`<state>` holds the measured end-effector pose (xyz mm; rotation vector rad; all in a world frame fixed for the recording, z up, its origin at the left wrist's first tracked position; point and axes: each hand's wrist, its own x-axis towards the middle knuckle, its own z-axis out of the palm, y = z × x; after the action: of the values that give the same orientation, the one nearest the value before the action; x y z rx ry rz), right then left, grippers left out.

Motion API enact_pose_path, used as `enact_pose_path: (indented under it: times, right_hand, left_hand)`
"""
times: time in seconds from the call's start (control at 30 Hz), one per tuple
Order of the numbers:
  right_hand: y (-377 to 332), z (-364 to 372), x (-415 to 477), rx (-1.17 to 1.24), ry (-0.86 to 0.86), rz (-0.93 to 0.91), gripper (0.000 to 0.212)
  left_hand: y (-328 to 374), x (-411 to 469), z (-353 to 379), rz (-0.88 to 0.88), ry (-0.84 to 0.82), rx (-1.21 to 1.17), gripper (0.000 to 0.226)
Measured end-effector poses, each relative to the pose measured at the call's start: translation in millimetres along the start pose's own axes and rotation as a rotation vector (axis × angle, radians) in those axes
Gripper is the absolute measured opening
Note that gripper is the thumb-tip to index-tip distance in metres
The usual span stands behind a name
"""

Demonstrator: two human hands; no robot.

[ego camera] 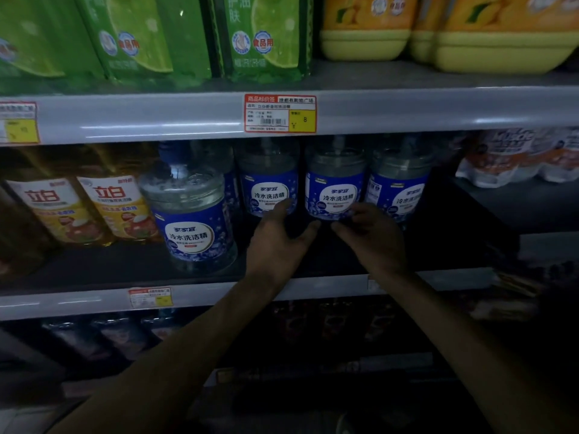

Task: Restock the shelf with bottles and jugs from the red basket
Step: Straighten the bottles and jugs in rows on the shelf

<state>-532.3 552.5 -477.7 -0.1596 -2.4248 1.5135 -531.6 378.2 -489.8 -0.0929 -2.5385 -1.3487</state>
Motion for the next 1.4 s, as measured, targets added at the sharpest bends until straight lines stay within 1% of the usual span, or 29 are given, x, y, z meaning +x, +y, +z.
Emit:
enact_pose_path:
  times: [0.13,0.2,0.3,0.4,0.53,0.63,0.7,0.8,0.9,0.97,1.07,1.13,1.27,1.33,1.4]
  right_hand:
    - [6.7,-10.4,-3.5,-0.062,-0.061,-0.029,0.062]
    - [9.0,-11.8,-3.2,-0.118,-0.098,-0.071,0.065]
    - [14.3,-11.4,0.7,-0.182,-0.100,-0.090,0.068]
    - [21.8,-8.8,6.8,-0.179,-0.118,-0.066,0.071]
    - [30.4,-10.3,15.3,-0.118,-0.181,-0.024,0.082]
    - [33.9,-12.0,20.8,-0.057,-0.158,0.030,0.078]
    - [33.5,-11.2,22.5,-0.029,-0.144,0.048,0.075]
    - [31.1,-9.0,24.3,0.028,-0.143,0.065,0.071]
    - [30.8,-4.7,29.6,0.051,-0.151,0.070,0.062]
    - [32.7,-2.8,31.6,0.058,-0.159,0.068,0.058]
    - [34.8,-4.5,33.3,0.082,-0.170,0.074,0.061]
    - [34.4,-5.0,35.5,0.086,-0.175,0.091,0.064]
    - [36.1,-7.5,34.6,0.116,-0.178,0.092,0.072]
    - [35.4,-11.9,31.5,0.136,-0.179,0.069,0.065]
    - [33.6,-16.8,29.2,0.164,-0.181,0.070,0.053]
  left_hand:
    - [9.7,5.7,16.0,0.137,0.001,0.314,0.078]
    - [10.7,10.6,26.7,0.159,-0.006,0.390,0.082]
    - [12.4,18.2,45.0,0.133,-0.026,0.448,0.090]
    - [17.7,25.4,62.0,0.048,0.004,0.332,0.095]
    - [20.2,34.1,82.0,0.000,0.090,0.132,0.100]
    - [22.7,43.8,93.3,-0.041,0.188,-0.116,0.107]
    - [24.6,51.4,97.0,-0.086,0.241,-0.204,0.110]
    - [24.1,57.1,98.4,-0.119,0.292,-0.223,0.107]
    - [26.4,51.4,103.0,-0.130,0.312,-0.142,0.104]
    - [30.1,50.2,104.7,-0.153,0.312,-0.155,0.101]
    - [32.2,58.0,98.7,-0.118,0.268,-0.215,0.101]
    - [30.0,63.4,92.8,-0.089,0.221,-0.290,0.097]
    - [34.6,61.7,81.7,-0.114,0.196,-0.309,0.091]
    - [34.7,55.6,77.4,-0.106,0.215,-0.320,0.090]
    - [32.9,47.0,71.5,-0.093,0.223,-0.335,0.090]
